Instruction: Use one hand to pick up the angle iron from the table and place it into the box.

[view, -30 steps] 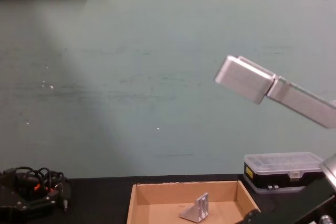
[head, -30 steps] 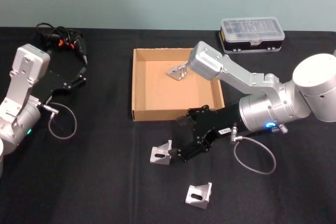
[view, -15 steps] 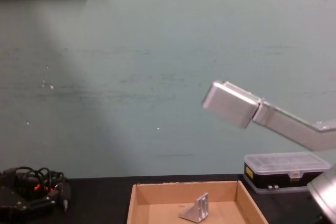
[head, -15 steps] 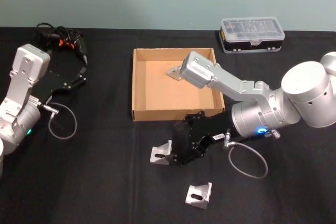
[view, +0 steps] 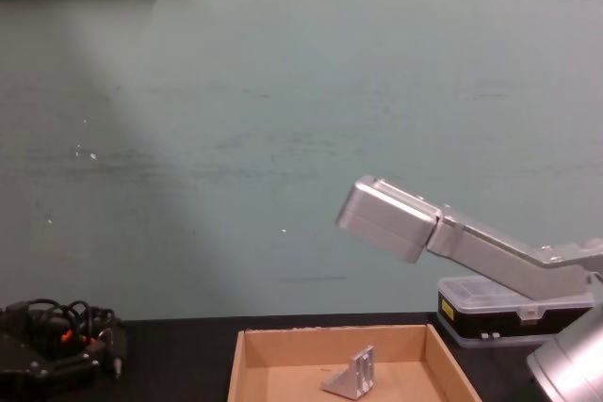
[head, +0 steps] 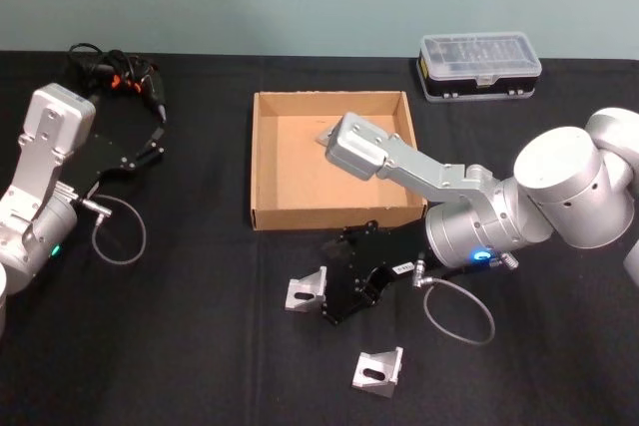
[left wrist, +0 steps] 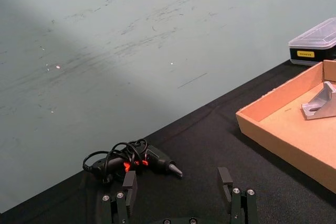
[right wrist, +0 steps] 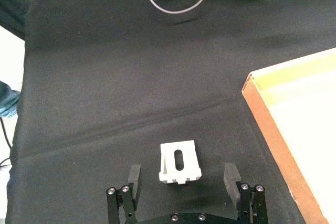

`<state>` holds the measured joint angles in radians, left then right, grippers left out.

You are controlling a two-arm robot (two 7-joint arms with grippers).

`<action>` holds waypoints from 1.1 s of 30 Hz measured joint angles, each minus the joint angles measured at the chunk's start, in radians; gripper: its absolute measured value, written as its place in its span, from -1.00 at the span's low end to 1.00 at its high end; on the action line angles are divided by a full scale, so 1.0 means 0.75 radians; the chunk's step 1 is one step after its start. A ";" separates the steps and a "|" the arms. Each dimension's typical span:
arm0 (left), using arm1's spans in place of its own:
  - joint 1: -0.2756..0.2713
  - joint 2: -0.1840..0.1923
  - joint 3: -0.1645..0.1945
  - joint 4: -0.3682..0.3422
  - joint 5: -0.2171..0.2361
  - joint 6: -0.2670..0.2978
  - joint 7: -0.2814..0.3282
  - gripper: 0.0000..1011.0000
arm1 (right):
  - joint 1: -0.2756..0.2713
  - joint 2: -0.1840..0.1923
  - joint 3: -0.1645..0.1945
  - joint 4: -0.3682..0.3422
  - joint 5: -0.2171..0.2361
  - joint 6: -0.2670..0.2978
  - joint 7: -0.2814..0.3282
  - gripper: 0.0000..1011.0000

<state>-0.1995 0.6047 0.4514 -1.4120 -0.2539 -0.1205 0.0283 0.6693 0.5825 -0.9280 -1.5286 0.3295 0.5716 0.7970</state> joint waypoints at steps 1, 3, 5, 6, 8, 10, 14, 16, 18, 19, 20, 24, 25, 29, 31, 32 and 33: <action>0.000 0.000 0.000 0.000 0.000 0.000 0.000 0.98 | 0.001 -0.002 -0.001 0.003 -0.001 -0.001 0.000 0.98; 0.000 0.000 0.000 0.000 0.000 0.000 0.000 0.98 | 0.003 -0.009 -0.002 0.011 -0.002 -0.005 0.000 0.98; 0.000 0.000 0.000 0.000 0.000 0.000 0.000 0.98 | 0.005 -0.015 -0.003 0.019 -0.004 -0.008 0.000 0.98; 0.000 0.000 0.000 0.000 0.000 0.000 0.000 0.98 | 0.005 -0.015 -0.003 0.019 -0.004 -0.008 0.000 0.98; 0.000 0.000 0.000 0.000 0.000 0.000 0.000 0.98 | 0.006 -0.020 -0.006 0.026 -0.005 -0.011 0.001 0.98; 0.000 0.000 0.000 0.000 0.000 0.000 0.000 0.98 | 0.007 -0.023 -0.010 0.032 -0.007 -0.013 0.002 0.98; 0.000 0.000 0.000 0.000 0.000 0.000 0.000 0.98 | 0.007 -0.027 -0.014 0.044 -0.010 -0.015 0.007 0.98; 0.000 0.000 0.000 0.000 0.000 0.000 0.000 0.98 | 0.007 -0.028 -0.016 0.048 -0.010 -0.016 0.009 0.98; 0.000 0.000 0.000 0.000 0.000 0.000 0.000 0.98 | 0.006 -0.030 -0.018 0.054 -0.011 -0.016 0.011 0.98; 0.000 0.000 0.000 0.000 0.000 0.000 0.000 0.98 | 0.005 -0.030 -0.018 0.055 -0.012 -0.016 0.012 0.98; 0.000 0.000 0.000 0.000 0.000 0.000 0.000 0.98 | 0.004 -0.031 -0.019 0.059 -0.013 -0.017 0.014 0.98; 0.000 0.000 0.000 0.000 0.000 0.000 0.000 0.98 | 0.002 -0.034 -0.020 0.065 -0.016 -0.017 0.014 0.98; 0.000 0.000 0.000 0.000 0.000 0.000 0.000 0.98 | 0.001 -0.035 -0.020 0.069 -0.017 -0.017 0.014 0.98; 0.000 0.000 0.000 0.000 0.000 0.000 0.000 0.98 | -0.001 -0.041 -0.021 0.077 -0.021 -0.017 0.011 0.98; 0.000 0.000 0.000 0.000 0.000 0.000 0.000 0.98 | -0.002 -0.044 -0.021 0.080 -0.022 -0.017 0.010 0.92; 0.000 0.000 0.000 0.000 0.000 0.000 0.000 0.98 | -0.003 -0.046 -0.020 0.081 -0.022 -0.017 0.009 0.87; 0.000 0.000 0.000 0.000 0.000 0.000 0.000 0.98 | -0.004 -0.048 -0.019 0.083 -0.023 -0.017 0.006 0.85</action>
<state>-0.1995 0.6047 0.4513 -1.4120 -0.2539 -0.1206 0.0283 0.6660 0.5462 -0.9422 -1.4661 0.3124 0.5588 0.8016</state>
